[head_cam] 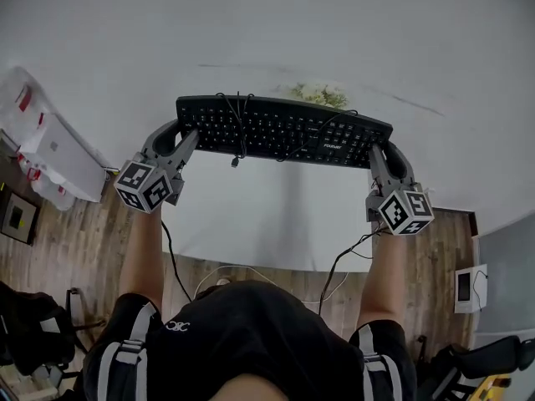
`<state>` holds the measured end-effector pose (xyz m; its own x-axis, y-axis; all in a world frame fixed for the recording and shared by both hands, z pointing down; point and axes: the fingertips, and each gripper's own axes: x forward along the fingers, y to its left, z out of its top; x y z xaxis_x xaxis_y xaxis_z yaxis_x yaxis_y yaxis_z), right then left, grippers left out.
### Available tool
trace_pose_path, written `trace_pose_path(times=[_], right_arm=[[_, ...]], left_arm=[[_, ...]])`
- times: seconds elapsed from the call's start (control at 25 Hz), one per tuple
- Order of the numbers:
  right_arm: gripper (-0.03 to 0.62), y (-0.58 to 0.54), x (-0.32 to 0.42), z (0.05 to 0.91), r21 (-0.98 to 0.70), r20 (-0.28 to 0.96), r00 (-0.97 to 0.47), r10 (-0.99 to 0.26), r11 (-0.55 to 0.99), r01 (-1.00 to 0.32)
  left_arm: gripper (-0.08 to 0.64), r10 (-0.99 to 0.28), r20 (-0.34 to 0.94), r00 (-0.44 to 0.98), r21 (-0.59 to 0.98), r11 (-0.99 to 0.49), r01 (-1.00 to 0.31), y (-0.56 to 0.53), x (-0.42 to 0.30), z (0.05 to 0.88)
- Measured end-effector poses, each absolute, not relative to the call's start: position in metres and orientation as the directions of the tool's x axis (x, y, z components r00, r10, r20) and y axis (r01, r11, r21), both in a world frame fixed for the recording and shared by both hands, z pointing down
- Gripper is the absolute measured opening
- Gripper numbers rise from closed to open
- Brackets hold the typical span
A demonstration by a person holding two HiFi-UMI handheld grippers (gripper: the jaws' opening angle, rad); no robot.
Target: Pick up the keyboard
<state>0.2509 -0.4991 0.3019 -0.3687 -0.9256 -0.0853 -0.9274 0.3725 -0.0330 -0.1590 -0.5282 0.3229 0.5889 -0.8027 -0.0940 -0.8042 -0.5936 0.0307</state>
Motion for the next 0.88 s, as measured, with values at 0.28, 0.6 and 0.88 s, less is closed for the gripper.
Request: trace_pose_path(times=[0.28,0.6,0.88], right_arm=[[0.146,-0.4961,0.2502,0.2985,-0.045,-0.108,-0.372,-0.922,0.378,-0.925],[0.144,-0.4977,0.2510,0.3003,-0.066,-0.088,-0.372,-0.924,0.378,-0.924],[0.146,-0.4998,0.2515,0.3040,-0.065,-0.078,-0.371,-0.925,0.376,-0.924]], left_arm=[[0.178,-0.805,-0.124,0.581,0.008,-0.586,-0.810,-0.5251,-0.1602,0.3176],[0.177,-0.806,-0.111,0.581,0.010,-0.585,-0.811,-0.5248,-0.1599,0.3157],[0.176,-0.807,-0.107,0.580,0.008,-0.584,-0.811,-0.5255,-0.1597,0.3158]])
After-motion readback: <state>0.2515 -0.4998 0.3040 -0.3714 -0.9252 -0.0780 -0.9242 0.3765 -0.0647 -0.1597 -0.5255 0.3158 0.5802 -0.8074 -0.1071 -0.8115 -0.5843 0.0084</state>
